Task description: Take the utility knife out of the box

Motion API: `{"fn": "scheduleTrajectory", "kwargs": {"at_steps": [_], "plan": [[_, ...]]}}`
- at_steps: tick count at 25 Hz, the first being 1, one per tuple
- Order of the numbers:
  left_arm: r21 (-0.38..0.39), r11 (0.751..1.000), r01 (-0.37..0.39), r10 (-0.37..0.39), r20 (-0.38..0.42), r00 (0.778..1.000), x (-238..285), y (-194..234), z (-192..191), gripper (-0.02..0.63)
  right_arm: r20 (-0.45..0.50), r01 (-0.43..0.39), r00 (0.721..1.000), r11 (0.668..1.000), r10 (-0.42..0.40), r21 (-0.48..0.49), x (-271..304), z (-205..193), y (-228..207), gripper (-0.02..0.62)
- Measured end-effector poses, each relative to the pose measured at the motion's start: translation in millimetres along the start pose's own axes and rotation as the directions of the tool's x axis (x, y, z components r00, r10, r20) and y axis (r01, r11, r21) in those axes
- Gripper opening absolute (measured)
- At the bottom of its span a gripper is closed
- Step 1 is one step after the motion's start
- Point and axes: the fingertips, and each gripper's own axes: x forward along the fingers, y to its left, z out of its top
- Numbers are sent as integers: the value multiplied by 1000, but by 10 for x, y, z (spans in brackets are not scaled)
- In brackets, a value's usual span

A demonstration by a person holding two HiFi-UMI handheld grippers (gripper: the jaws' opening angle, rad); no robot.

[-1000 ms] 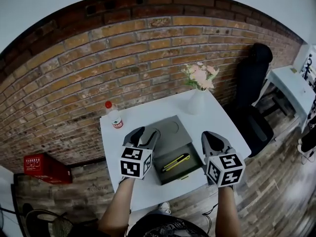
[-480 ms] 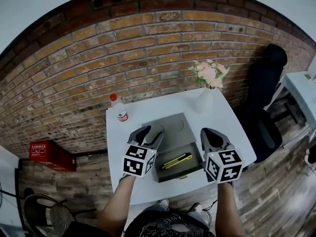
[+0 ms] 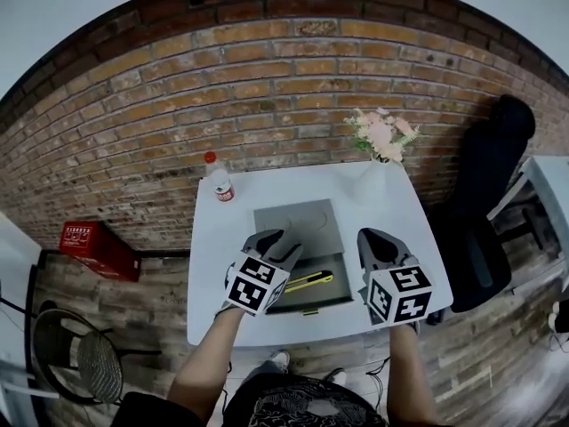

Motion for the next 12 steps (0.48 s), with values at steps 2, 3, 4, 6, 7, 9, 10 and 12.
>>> {"fn": "scheduleTrajectory", "kwargs": {"at_steps": [2,3,4,6,7,9,10,12], "plan": [[13,1000,20,-20,-17,1000,40,-87,-64,198,-4,-14,1000,1000,14,-1,-19,-24,-23,20],[20,999,33,-33,-25,999,64,-133,-98,198,-6,-20,1000,1000,20,-1,-26,-35,-34,20],[28,998,48,-47,-37,998,90,-180,-136,198,-8,-26,1000,1000,26,-1,-34,-46,-46,20],[45,995,86,-83,-74,994,143,-289,-234,198,-14,-34,999,999,34,-3,-52,-71,-67,20],[54,993,107,-102,-99,990,169,-345,-299,198,-17,-37,999,999,37,-4,-59,-86,-73,20],[66,987,147,-135,-151,979,222,-433,-442,198,-20,-44,999,999,44,-3,-63,-111,-78,20],[71,984,163,-148,-178,973,245,-463,-508,198,-20,-48,999,999,48,-3,-60,-118,-79,20],[80,978,191,-169,-230,958,293,-513,-635,198,-21,-52,998,999,52,-1,-52,-134,-88,20]]}}
